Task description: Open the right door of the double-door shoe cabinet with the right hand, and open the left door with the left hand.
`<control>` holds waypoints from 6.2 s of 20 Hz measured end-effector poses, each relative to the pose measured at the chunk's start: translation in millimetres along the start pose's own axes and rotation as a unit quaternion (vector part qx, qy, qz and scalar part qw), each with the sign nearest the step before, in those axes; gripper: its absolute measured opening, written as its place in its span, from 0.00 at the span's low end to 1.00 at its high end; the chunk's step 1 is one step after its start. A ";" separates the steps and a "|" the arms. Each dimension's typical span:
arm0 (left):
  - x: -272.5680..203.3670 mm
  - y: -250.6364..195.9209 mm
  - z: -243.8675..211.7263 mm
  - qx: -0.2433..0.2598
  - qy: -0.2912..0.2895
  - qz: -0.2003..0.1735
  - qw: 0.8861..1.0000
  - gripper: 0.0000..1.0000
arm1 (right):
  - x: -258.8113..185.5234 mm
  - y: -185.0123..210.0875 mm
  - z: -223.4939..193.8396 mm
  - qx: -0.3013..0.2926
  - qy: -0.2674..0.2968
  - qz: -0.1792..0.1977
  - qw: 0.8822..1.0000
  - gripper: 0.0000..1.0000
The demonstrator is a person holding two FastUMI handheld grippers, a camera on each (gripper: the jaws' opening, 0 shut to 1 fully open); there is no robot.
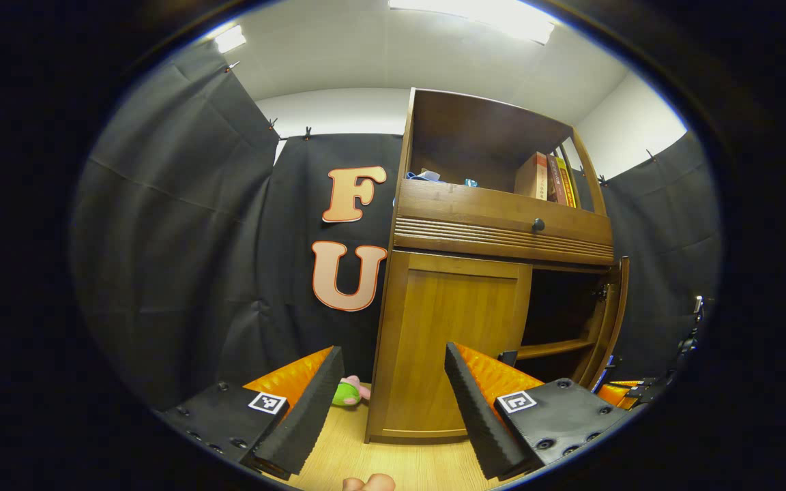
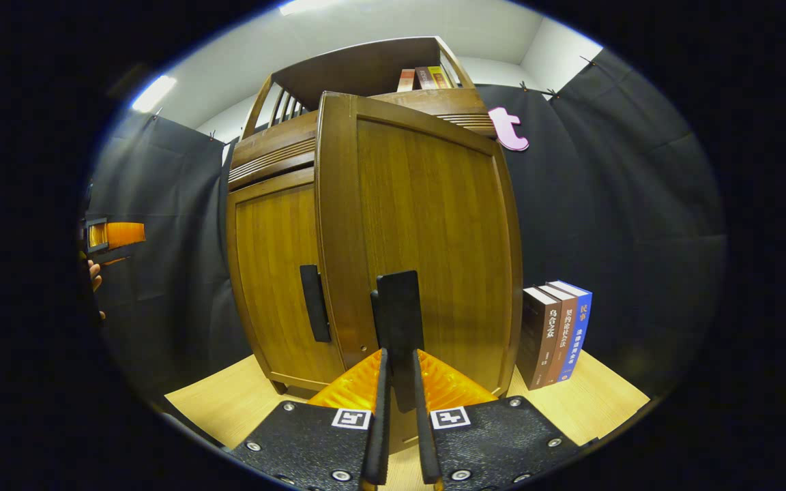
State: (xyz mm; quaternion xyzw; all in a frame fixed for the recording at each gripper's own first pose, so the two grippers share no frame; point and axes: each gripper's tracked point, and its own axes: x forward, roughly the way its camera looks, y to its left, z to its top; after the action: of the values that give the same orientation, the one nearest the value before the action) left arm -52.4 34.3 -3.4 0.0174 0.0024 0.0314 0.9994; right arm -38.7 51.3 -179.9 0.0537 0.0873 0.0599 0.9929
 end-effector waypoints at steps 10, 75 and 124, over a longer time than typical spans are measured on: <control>-15.7 -26.3 5.2 0.003 -0.004 -0.022 1.000 0.95 | -37.4 -43.4 4.9 -0.002 -0.005 -0.042 0.999 0.12; 185.8 -197.0 -194.6 0.030 0.090 -0.078 0.992 0.90 | -115.0 -240.2 54.0 -0.042 -0.078 -0.169 0.982 0.92; 22.5 -113.2 -176.4 0.021 0.113 -0.182 0.977 0.27 | -100.8 -111.5 71.1 -0.039 -0.080 -0.055 0.994 0.92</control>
State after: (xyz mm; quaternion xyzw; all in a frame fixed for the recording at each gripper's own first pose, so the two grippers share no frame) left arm -23.9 -71.1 -183.7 0.0337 0.1192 -0.1490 0.9810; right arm -112.2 -78.6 -106.5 0.0142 0.0076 0.0039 0.9999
